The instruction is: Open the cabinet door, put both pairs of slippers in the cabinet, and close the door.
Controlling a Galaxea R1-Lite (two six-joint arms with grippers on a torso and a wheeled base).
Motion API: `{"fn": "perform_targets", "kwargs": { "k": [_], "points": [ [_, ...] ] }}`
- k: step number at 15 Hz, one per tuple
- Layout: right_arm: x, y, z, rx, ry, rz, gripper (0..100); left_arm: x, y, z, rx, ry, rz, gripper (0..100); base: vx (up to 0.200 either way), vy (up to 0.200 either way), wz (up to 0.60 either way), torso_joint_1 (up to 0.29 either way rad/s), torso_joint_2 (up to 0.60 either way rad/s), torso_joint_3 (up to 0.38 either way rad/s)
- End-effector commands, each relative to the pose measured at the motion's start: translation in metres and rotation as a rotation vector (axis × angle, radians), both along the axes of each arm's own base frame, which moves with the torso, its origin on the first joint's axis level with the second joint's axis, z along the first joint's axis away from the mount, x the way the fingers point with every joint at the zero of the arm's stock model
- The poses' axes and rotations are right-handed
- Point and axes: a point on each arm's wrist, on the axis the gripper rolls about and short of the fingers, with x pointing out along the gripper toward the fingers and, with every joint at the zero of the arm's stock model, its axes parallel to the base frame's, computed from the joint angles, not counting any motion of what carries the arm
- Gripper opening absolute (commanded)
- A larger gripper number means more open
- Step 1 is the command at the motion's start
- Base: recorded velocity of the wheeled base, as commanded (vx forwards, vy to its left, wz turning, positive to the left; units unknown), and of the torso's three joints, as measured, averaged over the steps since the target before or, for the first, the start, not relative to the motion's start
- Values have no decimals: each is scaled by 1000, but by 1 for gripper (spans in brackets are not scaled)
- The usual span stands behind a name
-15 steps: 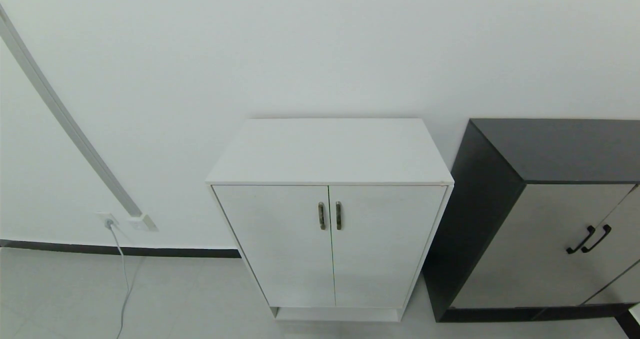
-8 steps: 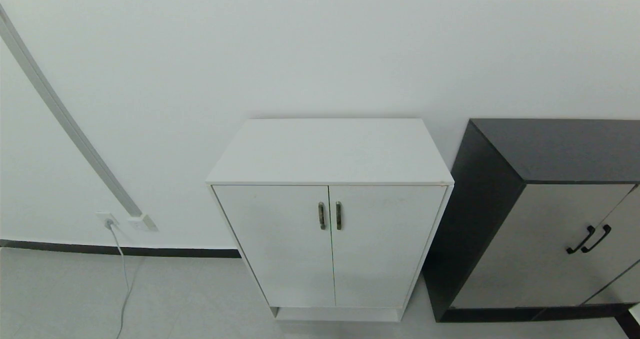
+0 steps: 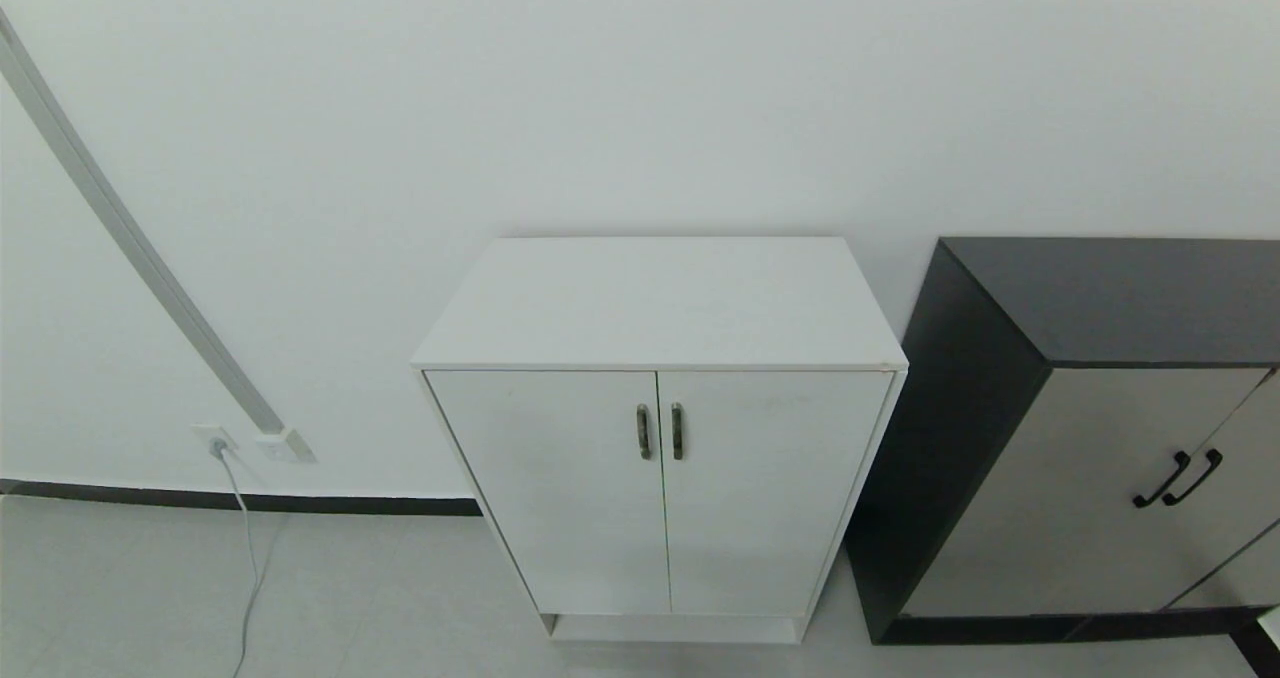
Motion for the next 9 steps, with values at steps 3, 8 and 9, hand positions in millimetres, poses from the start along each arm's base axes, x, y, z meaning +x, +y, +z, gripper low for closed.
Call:
{"fn": "perform_targets", "kwargs": {
  "k": [3,8,9],
  "points": [
    [-3,-1,0,61,-45,-42,0,0,0,0,13,1,1,0,0,0,0,0,0,0],
    [-3,-1,-1,81,-48,-48,0,0,0,0,11,1,-1,0,0,0,0,0,0,0],
    [-3,-1,0,79,-49,-45,0,0,0,0,11,1,-1,0,0,0,0,0,0,0]
  ]
}}
